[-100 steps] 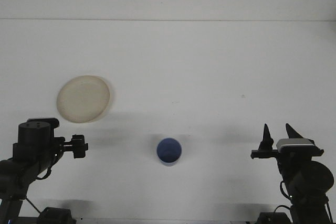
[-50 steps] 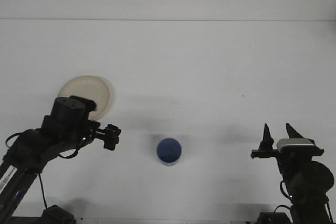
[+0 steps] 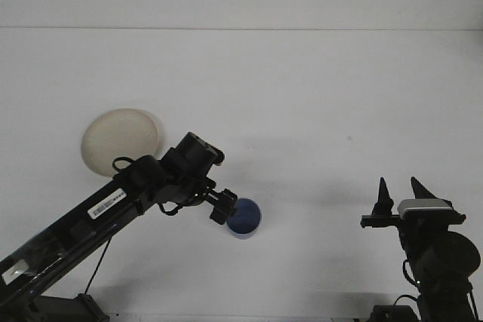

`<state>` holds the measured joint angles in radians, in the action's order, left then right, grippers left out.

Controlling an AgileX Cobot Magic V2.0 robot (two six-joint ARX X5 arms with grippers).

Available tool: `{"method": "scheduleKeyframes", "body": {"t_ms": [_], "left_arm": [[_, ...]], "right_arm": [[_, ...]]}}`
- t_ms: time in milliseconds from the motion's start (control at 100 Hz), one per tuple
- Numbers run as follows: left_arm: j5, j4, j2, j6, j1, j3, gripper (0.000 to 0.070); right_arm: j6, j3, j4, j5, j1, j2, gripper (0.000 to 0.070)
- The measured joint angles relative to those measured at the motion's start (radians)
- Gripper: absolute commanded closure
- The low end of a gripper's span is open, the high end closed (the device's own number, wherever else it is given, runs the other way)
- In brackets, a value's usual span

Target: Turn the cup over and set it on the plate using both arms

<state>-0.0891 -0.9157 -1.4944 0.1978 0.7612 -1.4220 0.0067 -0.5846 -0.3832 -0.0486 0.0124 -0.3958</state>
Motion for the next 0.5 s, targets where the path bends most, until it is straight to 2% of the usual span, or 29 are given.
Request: {"method": "scheduleKeyframes", "body": {"t_ms": [500], "left_arm": [[0.015, 0.002, -0.242, -0.002, 0.055, -0.056, 0.019]], "right_arm": [[0.0, 0.0, 0.001, 0.0, 0.0, 0.0, 0.0284]]}}
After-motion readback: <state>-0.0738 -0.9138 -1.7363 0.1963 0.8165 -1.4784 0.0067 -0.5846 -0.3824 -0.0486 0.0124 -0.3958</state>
